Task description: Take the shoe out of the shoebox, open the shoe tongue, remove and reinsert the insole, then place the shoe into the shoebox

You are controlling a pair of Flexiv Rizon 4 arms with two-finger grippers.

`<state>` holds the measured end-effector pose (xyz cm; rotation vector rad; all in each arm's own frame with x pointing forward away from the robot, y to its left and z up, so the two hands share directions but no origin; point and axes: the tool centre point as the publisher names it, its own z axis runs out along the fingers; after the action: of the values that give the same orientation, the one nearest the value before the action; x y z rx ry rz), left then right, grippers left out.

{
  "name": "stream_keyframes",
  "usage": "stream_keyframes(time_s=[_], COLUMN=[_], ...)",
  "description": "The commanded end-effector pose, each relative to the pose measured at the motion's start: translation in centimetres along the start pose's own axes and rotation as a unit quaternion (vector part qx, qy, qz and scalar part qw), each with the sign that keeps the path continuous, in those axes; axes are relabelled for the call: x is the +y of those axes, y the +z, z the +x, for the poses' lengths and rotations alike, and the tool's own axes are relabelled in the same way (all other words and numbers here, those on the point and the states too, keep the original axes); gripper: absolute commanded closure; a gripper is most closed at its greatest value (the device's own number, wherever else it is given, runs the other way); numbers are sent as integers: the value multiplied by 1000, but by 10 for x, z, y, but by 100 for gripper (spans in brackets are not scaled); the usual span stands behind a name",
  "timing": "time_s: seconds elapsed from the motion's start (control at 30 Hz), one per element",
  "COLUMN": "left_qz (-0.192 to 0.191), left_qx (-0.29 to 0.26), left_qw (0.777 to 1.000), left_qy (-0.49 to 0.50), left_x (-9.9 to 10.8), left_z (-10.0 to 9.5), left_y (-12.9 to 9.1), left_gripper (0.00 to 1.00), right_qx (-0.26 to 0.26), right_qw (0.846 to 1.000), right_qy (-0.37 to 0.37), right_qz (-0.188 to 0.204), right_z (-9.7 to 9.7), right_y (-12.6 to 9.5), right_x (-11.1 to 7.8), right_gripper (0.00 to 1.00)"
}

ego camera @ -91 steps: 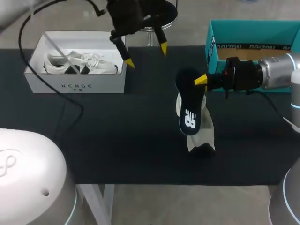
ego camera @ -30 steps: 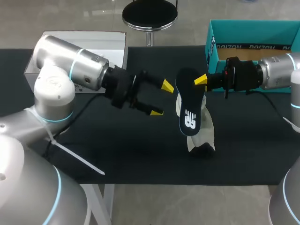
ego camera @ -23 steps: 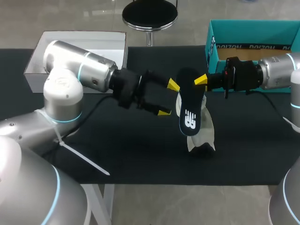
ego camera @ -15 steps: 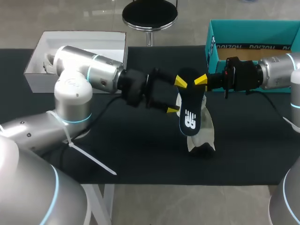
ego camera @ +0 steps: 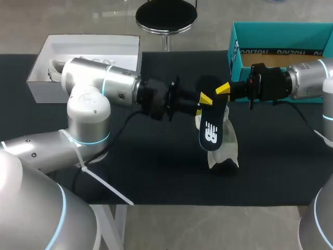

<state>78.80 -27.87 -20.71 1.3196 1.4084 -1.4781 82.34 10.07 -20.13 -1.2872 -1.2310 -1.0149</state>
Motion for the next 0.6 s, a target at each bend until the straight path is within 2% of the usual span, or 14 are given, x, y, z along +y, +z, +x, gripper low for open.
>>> stream_keyframes(time_s=[0.03,0.3,0.33,0.37,0.4,0.6], left_qz=[-10,-33,-36,-38,-36,-45], left_qx=[1,16,19,21,22,45], left_qw=[1000,999,999,999,999,996], left_qy=[-2,-25,-29,-32,-34,-64], left_x=[-2,-1,-1,-1,-2,-5], left_z=[-2,-2,-3,-4,-5,-6], left_y=[5,7,6,6,5,1], left_gripper=[100,100,100,100,100,100], right_qx=[-1,-1,-1,-1,-1,-32], right_qw=[1000,1000,1000,1000,1000,988], right_qy=[0,0,0,0,0,-38], right_qz=[-1,-1,-1,-1,-1,-145], right_z=[0,0,0,0,0,4], right_y=[1,1,1,1,1,-45], right_x=[0,0,0,0,0,-22], right_gripper=[100,100,91,1,0,0])
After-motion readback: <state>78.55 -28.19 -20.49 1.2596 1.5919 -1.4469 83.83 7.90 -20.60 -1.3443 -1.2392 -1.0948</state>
